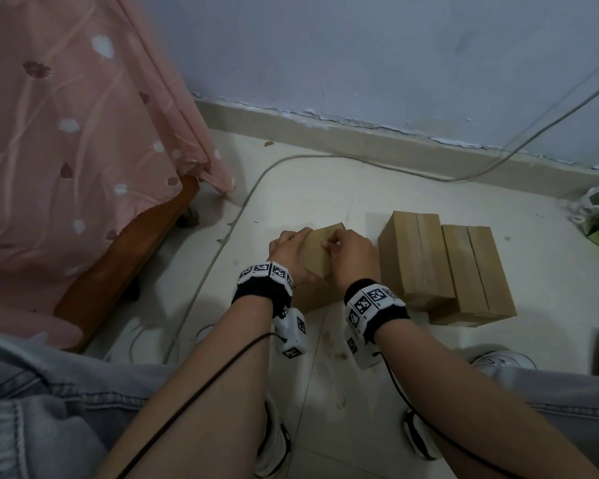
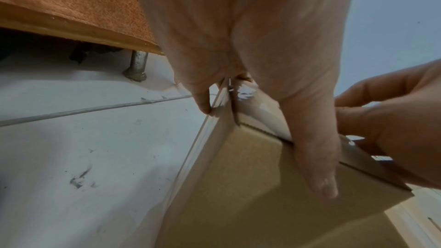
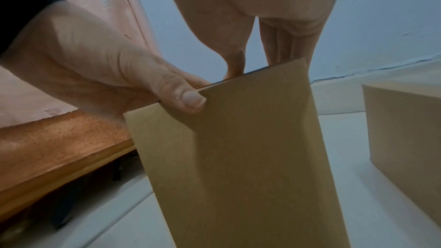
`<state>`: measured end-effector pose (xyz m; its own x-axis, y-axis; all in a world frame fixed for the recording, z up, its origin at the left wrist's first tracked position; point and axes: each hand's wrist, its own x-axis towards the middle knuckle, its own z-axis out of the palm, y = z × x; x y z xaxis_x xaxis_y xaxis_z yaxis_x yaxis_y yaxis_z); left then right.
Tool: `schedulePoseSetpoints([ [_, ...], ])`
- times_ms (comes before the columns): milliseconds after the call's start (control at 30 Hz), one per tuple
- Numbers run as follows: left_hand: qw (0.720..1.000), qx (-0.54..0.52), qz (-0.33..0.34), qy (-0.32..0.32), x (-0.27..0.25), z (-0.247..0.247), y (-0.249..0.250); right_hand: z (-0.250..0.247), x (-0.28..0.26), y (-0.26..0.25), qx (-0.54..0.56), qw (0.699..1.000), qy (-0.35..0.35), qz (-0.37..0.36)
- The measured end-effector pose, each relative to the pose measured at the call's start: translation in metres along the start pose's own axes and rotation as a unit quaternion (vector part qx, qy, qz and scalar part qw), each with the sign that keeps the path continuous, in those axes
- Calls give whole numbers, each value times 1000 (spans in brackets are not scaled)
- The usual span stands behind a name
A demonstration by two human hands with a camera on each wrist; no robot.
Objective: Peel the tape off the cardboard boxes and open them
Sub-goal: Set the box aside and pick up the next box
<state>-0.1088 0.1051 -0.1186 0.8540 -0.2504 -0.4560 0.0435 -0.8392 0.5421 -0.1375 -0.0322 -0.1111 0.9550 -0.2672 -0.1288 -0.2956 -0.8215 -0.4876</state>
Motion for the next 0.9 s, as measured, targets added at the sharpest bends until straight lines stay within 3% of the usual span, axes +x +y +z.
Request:
schedulePoseSetpoints([
  [100, 1000, -3, 0, 0, 1, 0, -1, -1, 1, -1, 21, 999, 15, 19],
  [267, 1000, -7, 1, -2, 2, 1, -1, -2, -5, -7, -62, 998, -16, -20],
  [467, 1000, -5, 2, 4, 2, 2, -2, -14, 4, 4, -4, 1000, 2, 19],
  [567, 1000, -2, -1, 0, 4, 2, -3, -17, 0, 10, 33, 999, -4, -12],
  [667, 1000, 1, -2, 1, 4, 1, -2, -15, -4, 5, -35, 997, -31, -60],
  [900, 1000, -15, 1, 2, 4, 2, -3, -14, -12, -13, -162, 983, -47, -76],
])
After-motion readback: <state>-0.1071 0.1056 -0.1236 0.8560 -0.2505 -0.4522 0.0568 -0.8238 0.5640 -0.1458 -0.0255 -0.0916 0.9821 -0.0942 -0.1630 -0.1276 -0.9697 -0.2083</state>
